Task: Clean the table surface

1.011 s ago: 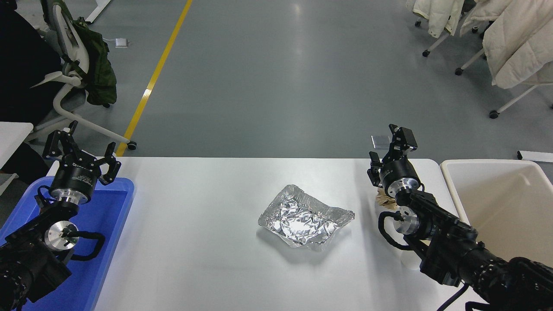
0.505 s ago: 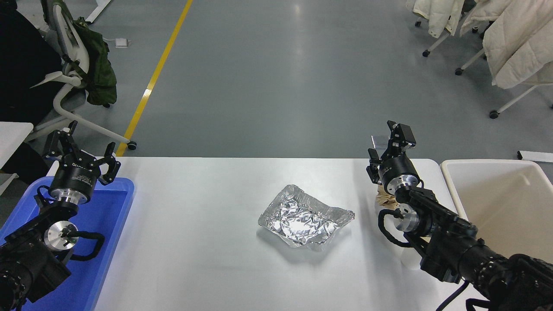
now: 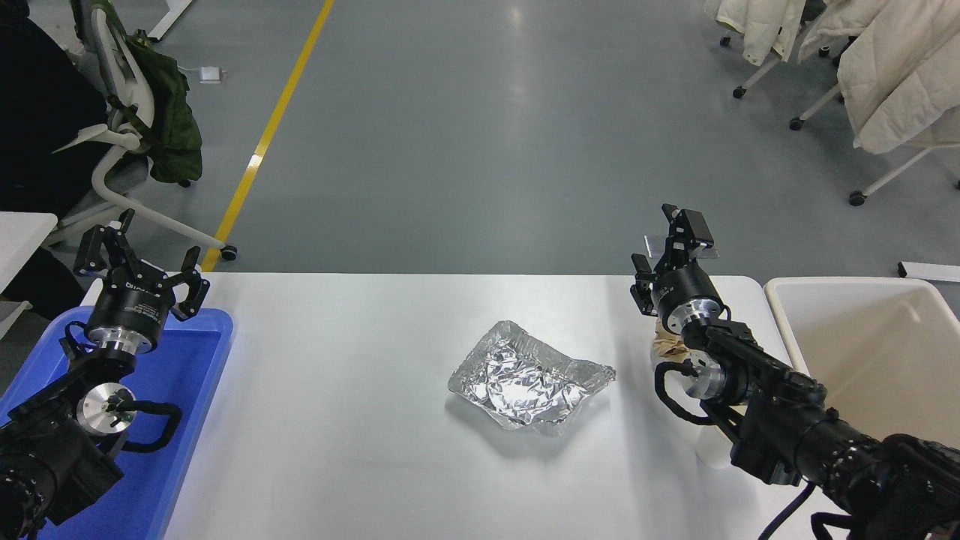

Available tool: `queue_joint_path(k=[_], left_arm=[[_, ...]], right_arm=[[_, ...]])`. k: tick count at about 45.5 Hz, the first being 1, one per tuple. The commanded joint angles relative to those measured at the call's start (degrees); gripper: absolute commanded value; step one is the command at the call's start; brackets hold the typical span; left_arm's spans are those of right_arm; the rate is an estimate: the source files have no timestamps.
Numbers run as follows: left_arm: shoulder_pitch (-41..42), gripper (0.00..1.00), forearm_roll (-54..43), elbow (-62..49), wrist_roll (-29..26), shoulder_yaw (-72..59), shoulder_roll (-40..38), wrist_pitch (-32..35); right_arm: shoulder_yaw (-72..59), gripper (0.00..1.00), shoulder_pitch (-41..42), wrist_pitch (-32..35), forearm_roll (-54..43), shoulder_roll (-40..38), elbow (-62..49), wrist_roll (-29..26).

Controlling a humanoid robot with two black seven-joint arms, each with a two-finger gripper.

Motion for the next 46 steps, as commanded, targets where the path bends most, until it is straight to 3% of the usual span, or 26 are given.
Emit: queue_joint_path(k=[1,15,25,33,46], left_arm=[[0.1,1.00,0.0,0.0,0.0,0.0,0.0,0.0],[0.1,1.00,0.0,-0.1,0.0,0.0,0.0,0.0],[0.0,1.00,0.0,0.0,0.0,0.0,0.0,0.0],[0.1,1.00,0.0,0.0,0.0,0.0,0.0,0.0],[0.1,1.00,0.0,0.0,0.0,0.0,0.0,0.0]], right_arm=[[-9.9,1.00,3.1,-1.7,-0.1,-0.3,-0.1,-0.1],[-28.5,1.00,9.4,-2.5,-0.4,-3.2,0.3,-0.8],[-52.1,1.00,17.7,-1.5,-1.3,-12.0,5.9,-1.5],[-57.3,1.00,23.4,-0.1,-2.1,-19.7,15.0,-2.7],[-59.3,1.00,25.1,4.7,-5.5,-27.0,16.4,-2.9]])
